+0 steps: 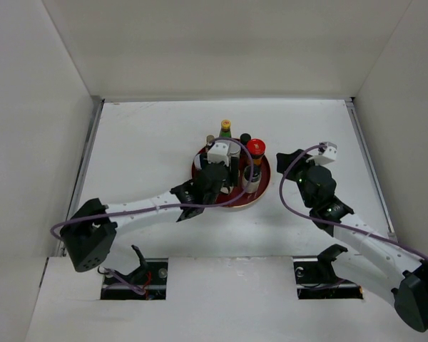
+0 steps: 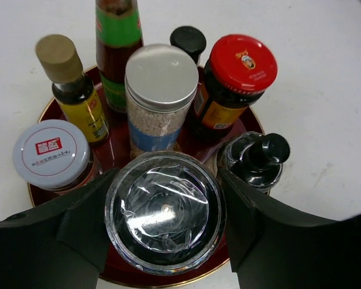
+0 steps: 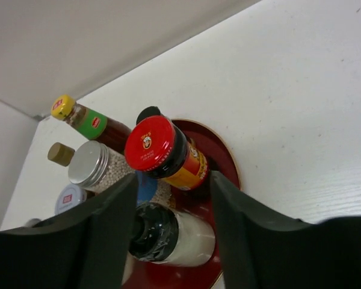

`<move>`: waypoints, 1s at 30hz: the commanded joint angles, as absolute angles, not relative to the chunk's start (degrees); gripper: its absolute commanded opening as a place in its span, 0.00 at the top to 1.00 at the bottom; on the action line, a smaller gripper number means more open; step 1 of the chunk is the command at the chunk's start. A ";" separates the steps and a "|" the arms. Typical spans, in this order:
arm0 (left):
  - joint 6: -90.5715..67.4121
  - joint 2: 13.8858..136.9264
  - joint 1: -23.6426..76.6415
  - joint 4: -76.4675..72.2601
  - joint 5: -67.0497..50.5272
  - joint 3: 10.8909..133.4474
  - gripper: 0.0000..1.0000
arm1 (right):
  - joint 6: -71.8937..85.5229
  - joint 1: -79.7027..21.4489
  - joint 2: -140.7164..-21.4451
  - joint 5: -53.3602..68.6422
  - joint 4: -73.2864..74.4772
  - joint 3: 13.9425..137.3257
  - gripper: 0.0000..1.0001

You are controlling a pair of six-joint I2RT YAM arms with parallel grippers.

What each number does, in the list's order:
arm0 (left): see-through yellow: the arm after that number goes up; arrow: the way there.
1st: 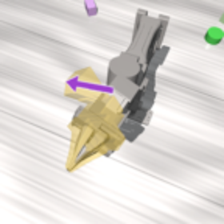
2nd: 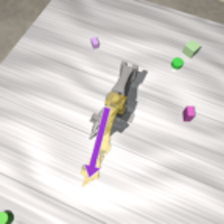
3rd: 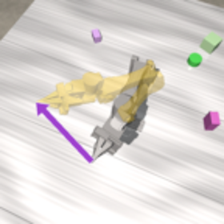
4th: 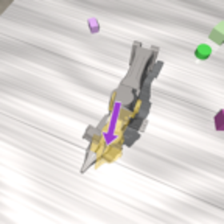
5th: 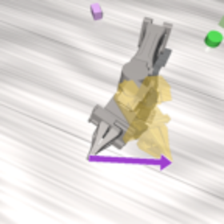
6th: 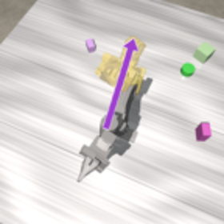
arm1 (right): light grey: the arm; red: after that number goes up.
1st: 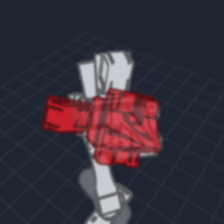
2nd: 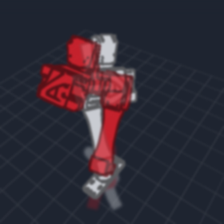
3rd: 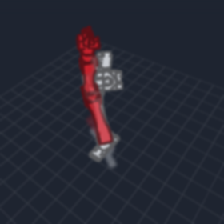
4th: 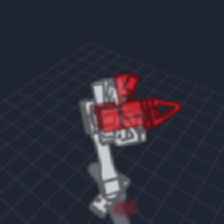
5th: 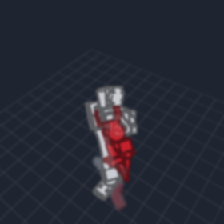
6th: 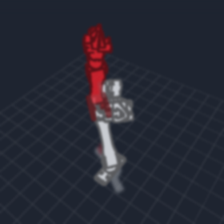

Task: Organize the condiment bottles

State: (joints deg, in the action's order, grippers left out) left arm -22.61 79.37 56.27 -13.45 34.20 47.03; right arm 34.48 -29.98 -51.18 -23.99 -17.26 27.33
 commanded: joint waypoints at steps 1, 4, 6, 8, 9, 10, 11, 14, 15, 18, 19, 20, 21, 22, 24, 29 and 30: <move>-21.88 81.46 55.77 -23.55 34.19 49.66 0.60 | 35.42 -29.40 -50.54 -23.82 -20.39 27.25 0.39; -21.88 84.45 55.24 -26.18 34.28 48.00 0.58 | 35.33 -29.66 -50.45 -23.82 -20.39 27.25 0.31; -21.80 85.86 55.32 -27.16 34.63 47.20 0.56 | 35.42 -29.40 -50.36 -23.82 -20.39 27.16 0.28; -21.71 86.48 55.50 -27.07 34.72 46.85 0.55 | 35.59 -29.31 -50.36 -23.82 -20.39 27.07 0.27; -21.71 86.57 55.59 -27.24 34.89 46.41 0.54 | 35.60 -29.40 -50.36 -23.82 -20.30 27.16 0.25; -21.80 86.57 55.68 -27.51 35.07 45.80 0.52 | 35.51 -29.57 -50.19 -23.82 -20.30 27.25 0.23; -21.80 86.57 55.68 -27.68 35.16 45.53 0.49 | 35.51 -29.57 -50.19 -23.91 -20.30 27.25 0.21; -21.80 85.96 55.59 -27.95 35.59 45.00 0.26 | 35.60 -29.22 -50.71 -23.73 -20.57 27.07 0.16; -21.71 85.52 55.59 -27.95 35.60 44.65 0.19 | 35.60 -29.40 -50.89 -23.73 -20.39 27.24 0.15; -21.62 83.94 55.15 -27.52 35.60 44.30 0.00 | 35.33 -29.57 -50.36 -23.99 -20.30 27.33 0.10; -21.10 82.72 55.06 -26.90 35.60 44.47 0.00 | 35.51 -29.31 -50.19 -23.99 -20.30 27.16 0.09; -20.14 81.05 55.15 -26.20 35.60 44.65 0.00 | 35.59 -29.14 -50.10 -23.91 -20.39 26.98 0.08; -18.91 79.12 55.41 -25.58 35.77 44.65 0.00 | 35.60 -29.13 -50.10 -23.82 -20.39 26.98 0.06; -17.50 76.84 55.67 -25.40 36.21 44.21 0.00 | 35.60 -29.31 -50.18 -23.82 -20.30 27.16 0.05; -13.91 71.83 55.68 -25.31 39.09 42.90 0.00 | 35.42 -29.48 -50.19 -24.17 -20.30 27.16 0.02; -12.03 59.61 50.60 -26.71 49.56 36.23 0.00 | 36.30 -28.70 -49.22 -24.61 -20.22 26.46 0.00; -13.78 57.76 48.67 -27.15 48.96 33.95 0.00 | 36.56 -28.69 -48.78 -24.70 -20.21 26.28 0.00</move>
State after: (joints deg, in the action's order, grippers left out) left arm -14.31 62.06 52.75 -25.28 42.89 38.81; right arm 35.29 -29.30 -50.65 -23.97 -17.26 27.03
